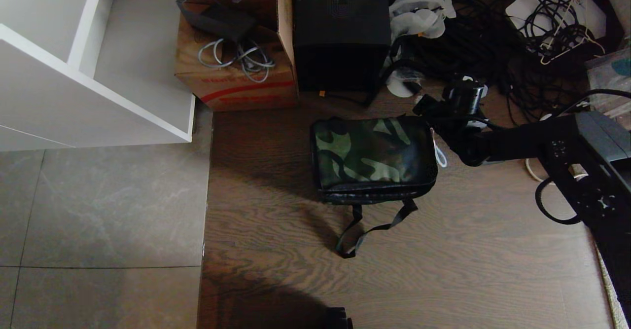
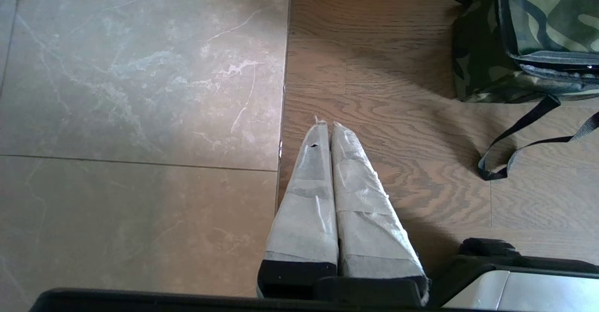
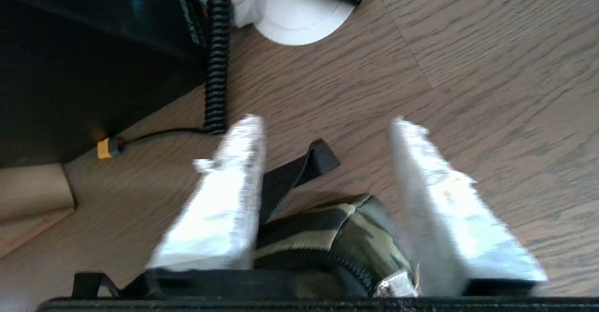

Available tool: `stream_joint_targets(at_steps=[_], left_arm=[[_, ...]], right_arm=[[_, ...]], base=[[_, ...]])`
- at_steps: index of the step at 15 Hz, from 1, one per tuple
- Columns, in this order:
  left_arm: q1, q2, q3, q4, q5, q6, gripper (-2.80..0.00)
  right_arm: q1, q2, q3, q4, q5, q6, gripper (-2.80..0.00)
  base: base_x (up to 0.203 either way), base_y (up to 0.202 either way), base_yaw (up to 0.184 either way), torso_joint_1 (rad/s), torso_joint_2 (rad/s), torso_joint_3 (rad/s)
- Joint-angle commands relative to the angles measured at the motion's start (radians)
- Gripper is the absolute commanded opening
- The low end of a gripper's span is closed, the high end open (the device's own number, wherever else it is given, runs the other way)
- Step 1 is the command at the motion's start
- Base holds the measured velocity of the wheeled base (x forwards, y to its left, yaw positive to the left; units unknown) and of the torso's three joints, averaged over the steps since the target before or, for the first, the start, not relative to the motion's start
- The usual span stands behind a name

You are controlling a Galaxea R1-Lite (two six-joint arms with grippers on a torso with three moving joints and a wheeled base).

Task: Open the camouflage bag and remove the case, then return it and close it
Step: Open the top of the storage box

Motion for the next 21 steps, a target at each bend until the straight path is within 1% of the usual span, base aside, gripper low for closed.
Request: stream_joint_targets(at_steps=[1, 2, 4, 6, 7, 9, 10, 11, 12, 13, 16, 18, 20, 21], left_arm=[[0.000, 0.000, 0.009, 0.000, 0.000, -0.001, -2.80], [0.000, -0.002, 0.009, 0.000, 0.000, -0.001, -2.80], [0.000, 0.000, 0.009, -0.002, 0.000, -0.001, -2.80], [0.000, 0.000, 0.009, 0.000, 0.000, -0.001, -2.80], [0.000, 0.000, 0.009, 0.000, 0.000, -0.001, -2.80], [0.000, 0.000, 0.009, 0.000, 0.000, -0.001, -2.80], [0.000, 0.000, 0.009, 0.000, 0.000, -0.001, -2.80], [0.000, -0.001, 0.009, 0.000, 0.000, -0.001, -2.80], [0.000, 0.000, 0.009, -0.002, 0.000, -0.001, -2.80], [0.000, 0.000, 0.009, 0.000, 0.000, -0.001, -2.80], [0.000, -0.001, 0.009, -0.001, 0.000, -0.001, -2.80], [0.000, 0.000, 0.009, 0.000, 0.000, -0.001, -2.80], [0.000, 0.000, 0.009, 0.000, 0.000, -0.001, -2.80], [0.000, 0.000, 0.009, 0.000, 0.000, -0.001, -2.80]], right_arm=[[-0.016, -0.035, 0.040, -0.025, 0.002, -0.014, 0.00], [-0.032, -0.051, 0.057, -0.032, 0.005, -0.035, 0.00], [-0.054, -0.095, 0.142, -0.029, 0.020, -0.036, 0.00], [-0.059, -0.156, 0.294, -0.022, 0.062, -0.021, 0.00], [-0.061, -0.193, 0.382, -0.019, 0.100, -0.011, 0.00], [-0.061, -0.273, 0.531, -0.004, 0.204, 0.048, 0.00], [-0.058, -0.303, 0.577, 0.022, 0.246, 0.112, 0.00], [-0.051, -0.323, 0.588, 0.081, 0.281, 0.178, 0.00], [-0.046, -0.335, 0.588, 0.142, 0.304, 0.224, 0.00], [-0.042, -0.344, 0.588, 0.179, 0.327, 0.250, 0.00], [-0.046, -0.375, 0.585, 0.183, 0.355, 0.251, 0.00], [-0.036, -0.385, 0.612, 0.202, 0.358, 0.260, 0.00], [-0.005, -0.380, 0.626, 0.264, 0.358, 0.336, 0.00], [0.004, -0.371, 0.627, 0.289, 0.358, 0.352, 0.00]], base=[[0.000, 0.000, 0.000, 0.000, 0.00, 0.000], [0.000, 0.000, 0.000, 0.000, 0.00, 0.000], [0.000, 0.000, 0.000, 0.000, 0.00, 0.000], [0.000, 0.000, 0.000, 0.000, 0.00, 0.000], [0.000, 0.000, 0.000, 0.000, 0.00, 0.000], [0.000, 0.000, 0.000, 0.000, 0.00, 0.000], [0.000, 0.000, 0.000, 0.000, 0.00, 0.000], [0.000, 0.000, 0.000, 0.000, 0.00, 0.000], [0.000, 0.000, 0.000, 0.000, 0.00, 0.000], [0.000, 0.000, 0.000, 0.000, 0.00, 0.000], [0.000, 0.000, 0.000, 0.000, 0.00, 0.000], [0.000, 0.000, 0.000, 0.000, 0.00, 0.000], [0.000, 0.000, 0.000, 0.000, 0.00, 0.000], [0.000, 0.000, 0.000, 0.000, 0.00, 0.000]])
